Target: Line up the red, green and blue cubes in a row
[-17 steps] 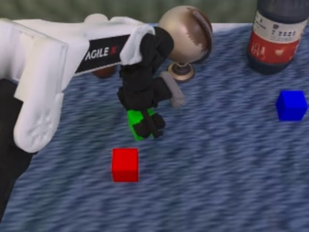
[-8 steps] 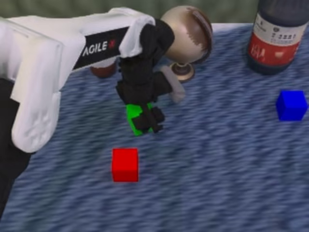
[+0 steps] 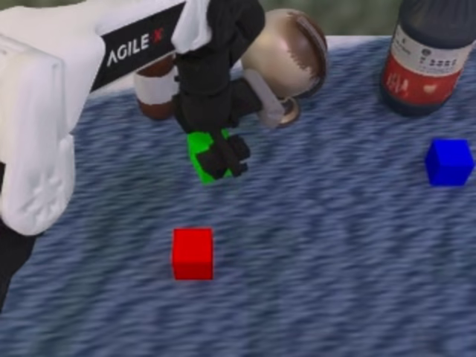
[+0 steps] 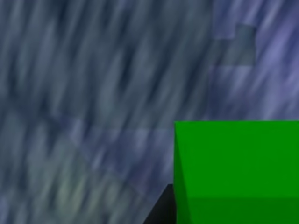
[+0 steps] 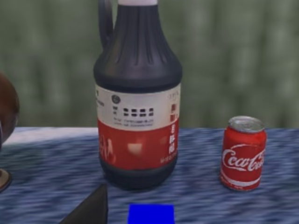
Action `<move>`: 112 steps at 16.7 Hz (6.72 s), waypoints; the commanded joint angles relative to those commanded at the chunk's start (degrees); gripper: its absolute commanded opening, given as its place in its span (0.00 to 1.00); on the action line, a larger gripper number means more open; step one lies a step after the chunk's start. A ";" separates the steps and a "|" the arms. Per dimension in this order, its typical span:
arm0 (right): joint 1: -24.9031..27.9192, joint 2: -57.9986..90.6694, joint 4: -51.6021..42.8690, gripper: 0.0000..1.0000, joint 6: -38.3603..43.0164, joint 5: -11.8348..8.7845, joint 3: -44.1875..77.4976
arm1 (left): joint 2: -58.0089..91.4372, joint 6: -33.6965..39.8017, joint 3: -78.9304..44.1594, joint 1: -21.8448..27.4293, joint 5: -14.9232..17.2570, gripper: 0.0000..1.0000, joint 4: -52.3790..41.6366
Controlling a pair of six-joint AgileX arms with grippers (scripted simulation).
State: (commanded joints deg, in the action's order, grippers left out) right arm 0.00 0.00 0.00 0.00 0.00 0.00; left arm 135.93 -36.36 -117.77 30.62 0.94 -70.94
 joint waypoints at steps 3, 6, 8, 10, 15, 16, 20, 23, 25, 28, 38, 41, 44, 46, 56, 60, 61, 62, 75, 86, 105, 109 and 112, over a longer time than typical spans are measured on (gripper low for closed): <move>0.00 0.00 0.00 1.00 0.00 0.00 0.00 | -0.65 -0.57 1.03 1.03 0.00 0.00 0.41; 0.00 0.00 0.00 1.00 0.00 0.00 0.00 | -5.06 -3.42 6.93 5.01 0.06 0.00 1.87; 0.00 0.00 0.00 1.00 0.00 0.00 0.00 | -8.96 -6.05 12.92 8.65 0.05 0.00 3.12; 0.00 0.00 0.00 1.00 0.00 0.00 0.00 | -12.56 -8.40 17.66 11.94 0.00 0.00 4.28; 0.00 0.00 0.00 1.00 0.00 0.00 0.00 | -14.98 -9.92 20.22 14.08 -0.05 0.00 5.15; 0.00 0.00 0.00 1.00 0.00 0.00 0.00 | -14.76 -9.90 20.10 13.84 -0.05 0.00 5.02; 0.00 0.00 0.00 1.00 0.00 0.00 0.00 | -13.38 -9.80 23.00 13.88 0.06 0.00 9.21; 0.00 0.00 0.00 1.00 0.00 0.00 0.00 | -11.21 -9.87 26.95 14.14 0.05 0.00 15.84; 0.00 0.00 0.00 1.00 0.00 0.00 0.00 | -10.19 -9.84 28.60 14.21 0.00 0.00 18.37; 0.00 0.00 0.00 1.00 0.00 0.00 0.00 | -10.01 -9.84 28.83 14.22 0.00 0.00 18.72; 0.00 0.00 0.00 1.00 0.00 0.00 0.00 | -10.01 -9.84 28.83 14.22 0.00 0.68 18.72; 0.00 0.00 0.00 1.00 0.00 0.00 0.00 | -10.01 -9.84 28.83 14.22 0.00 0.90 18.72; 0.00 0.00 0.00 1.00 0.00 0.00 0.00 | -10.01 -9.84 28.83 14.22 0.00 1.00 18.72; 0.00 0.00 0.00 1.00 0.00 0.00 0.00 | -10.01 -9.84 28.83 14.22 0.00 1.00 18.72; 0.00 0.00 0.00 1.00 0.00 0.00 0.00 | -11.83 -9.94 24.83 13.68 0.08 1.00 12.61; 0.00 0.00 0.00 1.00 0.00 0.00 0.00 | -14.39 -9.88 20.32 13.01 -0.03 1.00 5.62; 0.00 0.00 0.00 1.00 0.00 0.00 0.00 | -14.72 -9.84 19.85 12.91 -0.05 1.00 5.05; 0.00 0.00 0.00 1.00 0.00 0.00 0.00 | -14.75 -9.83 19.80 12.89 -0.05 1.00 4.99; 1.25 32.66 -19.35 1.00 1.49 -0.25 30.68 | -43.52 1.27 45.90 -0.43 -0.94 1.00 21.07; 2.91 104.52 -56.42 1.00 3.56 0.61 86.31 | -109.03 24.44 98.92 -23.60 -1.68 1.00 53.47; 3.51 133.14 -64.10 1.00 4.88 0.25 107.28 | -135.93 36.36 117.77 -31.76 -0.94 1.00 70.94; 3.65 135.60 -56.19 1.00 5.04 0.28 102.01 | -135.93 36.36 117.77 -31.76 -0.94 1.00 70.94; 3.67 135.96 -55.44 1.00 5.06 0.28 101.40 | -135.93 36.36 117.77 -31.76 -0.94 1.00 70.94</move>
State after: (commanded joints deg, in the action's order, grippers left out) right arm 3.67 135.96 -55.44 5.06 0.28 101.40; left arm 0.00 0.00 0.00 -1.15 0.00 0.00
